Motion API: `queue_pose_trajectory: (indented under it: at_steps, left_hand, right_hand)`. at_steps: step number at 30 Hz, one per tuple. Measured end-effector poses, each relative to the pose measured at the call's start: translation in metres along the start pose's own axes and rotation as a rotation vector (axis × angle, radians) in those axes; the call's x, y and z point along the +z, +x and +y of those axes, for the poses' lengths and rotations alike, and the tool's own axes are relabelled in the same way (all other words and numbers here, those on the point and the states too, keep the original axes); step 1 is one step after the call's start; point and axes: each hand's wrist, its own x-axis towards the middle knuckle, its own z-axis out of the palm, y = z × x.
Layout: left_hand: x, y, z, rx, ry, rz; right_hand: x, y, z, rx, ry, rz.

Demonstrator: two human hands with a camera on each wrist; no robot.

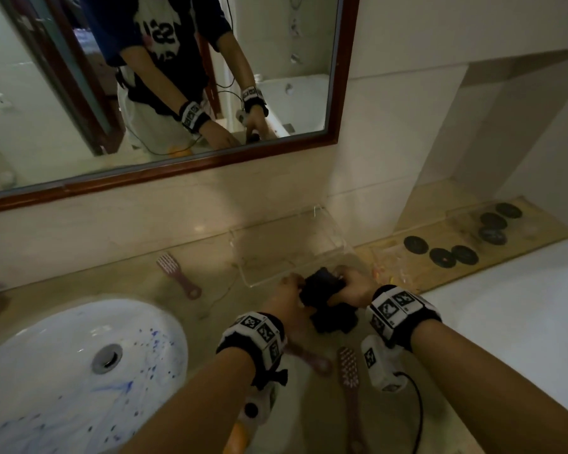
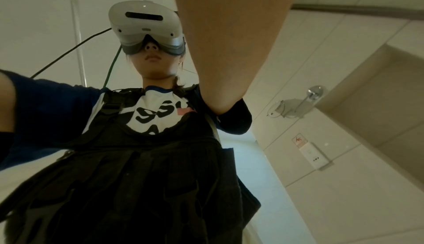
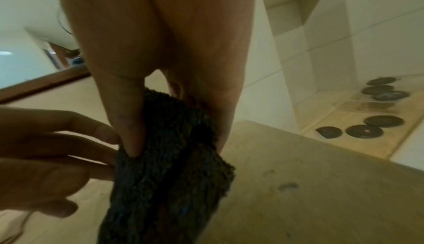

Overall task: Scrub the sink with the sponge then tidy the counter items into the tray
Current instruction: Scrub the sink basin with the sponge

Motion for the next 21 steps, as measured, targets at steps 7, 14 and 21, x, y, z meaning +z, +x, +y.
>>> queue_pose_trajectory:
  at_steps: [7, 14, 21]
  left_hand:
    - [-0.046, -0.04, -0.04, -0.074, -0.351, 0.025]
    - [-0.075, -0.128, -0.1, -0.115, -0.571, 0.176]
    - [-0.085, -0.241, -0.186, -0.142, -0.726, 0.348]
  right_hand:
    - [0.003, -0.027, -0.061, -0.14, 0.12, -0.079]
    - [0.061, -0.065, -0.133, -0.308, 0.102, -0.107]
    - [0.159, -0.12, -0.211, -0.425, 0.032, -0.191]
